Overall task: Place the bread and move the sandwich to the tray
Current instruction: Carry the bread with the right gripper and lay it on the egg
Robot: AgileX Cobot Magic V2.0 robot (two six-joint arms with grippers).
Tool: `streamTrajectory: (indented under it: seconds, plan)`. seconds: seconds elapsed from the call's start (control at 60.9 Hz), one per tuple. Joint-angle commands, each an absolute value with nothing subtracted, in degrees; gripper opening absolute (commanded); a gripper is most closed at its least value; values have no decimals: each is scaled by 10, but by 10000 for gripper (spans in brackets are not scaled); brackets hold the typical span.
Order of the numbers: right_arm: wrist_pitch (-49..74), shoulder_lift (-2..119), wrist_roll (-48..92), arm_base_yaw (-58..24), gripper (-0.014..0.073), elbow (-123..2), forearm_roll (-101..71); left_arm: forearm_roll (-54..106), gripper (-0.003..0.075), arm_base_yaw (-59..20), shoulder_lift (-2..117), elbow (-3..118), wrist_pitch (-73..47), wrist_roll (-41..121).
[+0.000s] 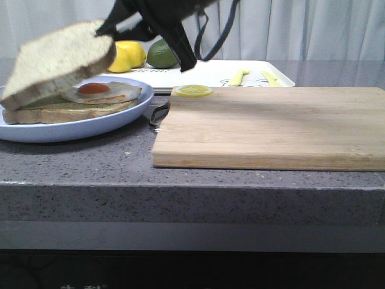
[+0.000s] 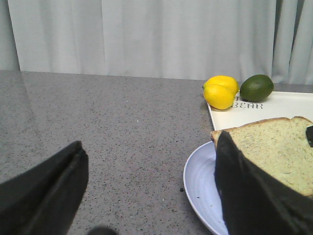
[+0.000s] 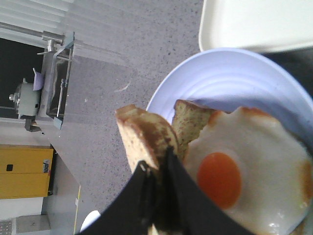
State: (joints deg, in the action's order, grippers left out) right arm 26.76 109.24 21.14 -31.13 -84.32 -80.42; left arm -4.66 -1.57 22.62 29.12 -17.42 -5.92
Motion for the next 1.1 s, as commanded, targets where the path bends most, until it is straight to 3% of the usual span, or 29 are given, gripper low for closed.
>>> streamTrajectory:
  seconds: [0.0,0.427,0.69,0.969,1.084]
  plan:
    - [272,1060,219,-309,60,-860,-832,-43,535,-20,233,311,-125,-64]
    - [329,1060,219,-265,202,-818,-829,-43,535,-20,233,311,-125,-64]
    - [359,1060,219,-255,478,-817,-825,-43,536,-20,233,311,-125,-64]
    - [411,991,219,-211,398,-813,-734,-43,535,-20,233,311,-125,-64]
    - [441,943,219,-193,309,-813,-624,-43,535,-20,233,311,-125,-64]
